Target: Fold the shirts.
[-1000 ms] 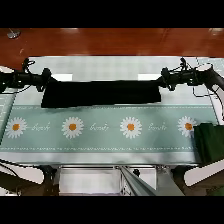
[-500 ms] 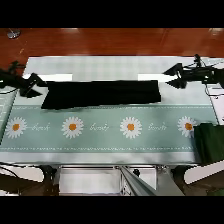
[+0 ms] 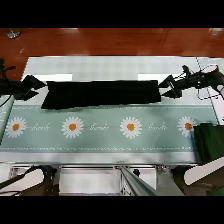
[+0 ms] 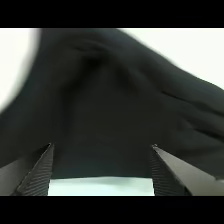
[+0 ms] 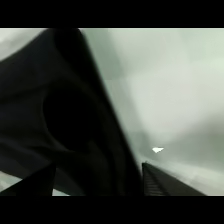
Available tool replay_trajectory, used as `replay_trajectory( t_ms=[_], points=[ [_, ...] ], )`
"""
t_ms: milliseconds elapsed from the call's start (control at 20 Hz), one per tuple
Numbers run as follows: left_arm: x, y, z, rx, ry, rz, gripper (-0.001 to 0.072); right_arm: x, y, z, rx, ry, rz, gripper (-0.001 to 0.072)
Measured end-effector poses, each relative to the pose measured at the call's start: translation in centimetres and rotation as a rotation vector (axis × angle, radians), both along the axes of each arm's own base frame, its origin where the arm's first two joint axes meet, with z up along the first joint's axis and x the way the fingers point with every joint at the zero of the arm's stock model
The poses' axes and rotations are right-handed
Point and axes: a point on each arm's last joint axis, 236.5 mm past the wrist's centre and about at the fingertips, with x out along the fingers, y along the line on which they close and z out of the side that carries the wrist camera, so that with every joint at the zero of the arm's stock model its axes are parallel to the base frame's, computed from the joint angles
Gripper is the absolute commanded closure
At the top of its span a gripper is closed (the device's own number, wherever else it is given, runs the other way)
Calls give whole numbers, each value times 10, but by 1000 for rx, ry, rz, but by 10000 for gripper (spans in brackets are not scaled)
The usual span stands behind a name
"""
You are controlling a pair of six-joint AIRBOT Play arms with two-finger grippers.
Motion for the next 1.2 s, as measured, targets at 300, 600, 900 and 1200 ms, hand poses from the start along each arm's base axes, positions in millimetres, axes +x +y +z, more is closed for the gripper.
replay_trajectory(
  t_ms=[300,600,900,1200],
  points=[
    [-6,-90,19,-18,-84,-194,16,-10,33,-15,-16,32,88,684],
    [-16,-154,22,-69,-95,-328,688,-15,36,28,-23,-63,173,685],
    [-53,-251,16,-83,-117,-584,689,-65,16,109,-215,-250,207,685],
    [-64,-355,-20,-71,-107,-723,689,-146,23,171,-315,-425,146,684]
  ],
)
